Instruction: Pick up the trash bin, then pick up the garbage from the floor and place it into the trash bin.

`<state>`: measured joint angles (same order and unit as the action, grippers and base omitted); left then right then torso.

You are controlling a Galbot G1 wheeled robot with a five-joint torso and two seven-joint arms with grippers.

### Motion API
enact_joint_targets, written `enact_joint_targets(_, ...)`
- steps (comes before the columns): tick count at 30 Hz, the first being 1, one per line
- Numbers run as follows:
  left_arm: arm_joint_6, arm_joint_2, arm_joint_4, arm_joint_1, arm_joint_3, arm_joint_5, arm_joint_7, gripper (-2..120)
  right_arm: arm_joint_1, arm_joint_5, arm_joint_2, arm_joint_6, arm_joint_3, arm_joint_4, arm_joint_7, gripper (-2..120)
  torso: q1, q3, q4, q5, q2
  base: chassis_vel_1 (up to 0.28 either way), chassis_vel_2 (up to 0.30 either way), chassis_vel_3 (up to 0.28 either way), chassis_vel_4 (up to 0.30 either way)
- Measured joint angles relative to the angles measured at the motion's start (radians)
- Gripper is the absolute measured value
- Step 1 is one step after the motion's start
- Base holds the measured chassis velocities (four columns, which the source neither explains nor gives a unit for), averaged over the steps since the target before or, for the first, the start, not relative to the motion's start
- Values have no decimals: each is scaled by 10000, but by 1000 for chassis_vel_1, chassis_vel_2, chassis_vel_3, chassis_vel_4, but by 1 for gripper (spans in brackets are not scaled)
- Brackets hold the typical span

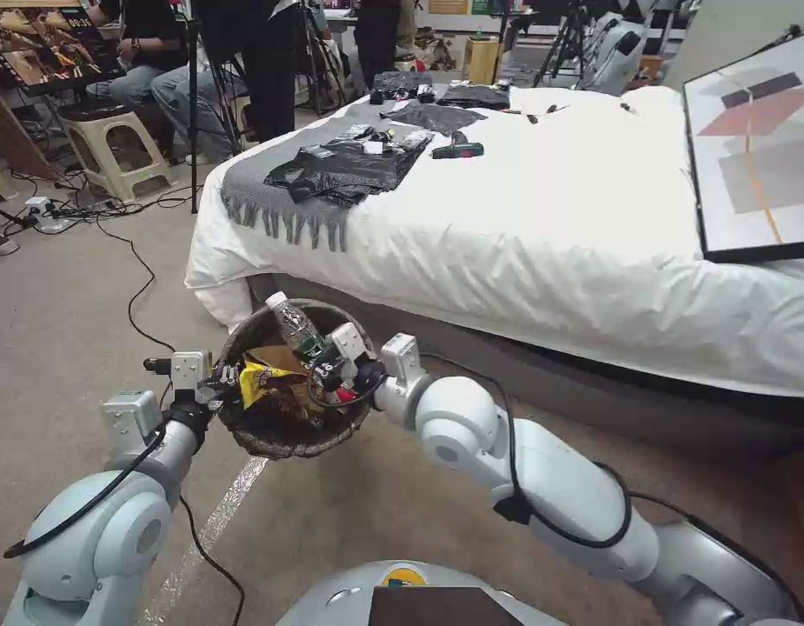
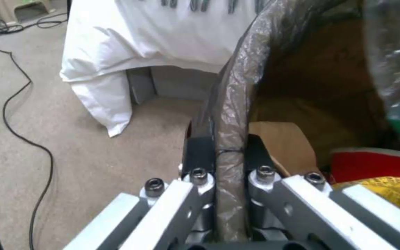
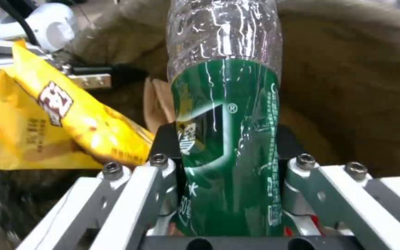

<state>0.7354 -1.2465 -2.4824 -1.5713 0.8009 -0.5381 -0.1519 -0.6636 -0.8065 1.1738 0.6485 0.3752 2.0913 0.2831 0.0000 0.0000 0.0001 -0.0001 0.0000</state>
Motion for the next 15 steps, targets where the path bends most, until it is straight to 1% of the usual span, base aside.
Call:
enact_joint_targets(5,0,58,27,28,38,-29,-4,2,77,133,400,49,292,-250,129,28,0,0,-1,0,0,0,0,0,0)
enact_joint_targets(13,1,70,36,55,37,-70,1,2,85,219,575,159,491,-388,382,28,0,0,-1,0,0,0,0,0,0)
enact_joint_targets(15,1,74,36,57,32,-79,15,2,80,235,560,204,494,-366,479,36,0,0,-1,1,0,0,0,0,0)
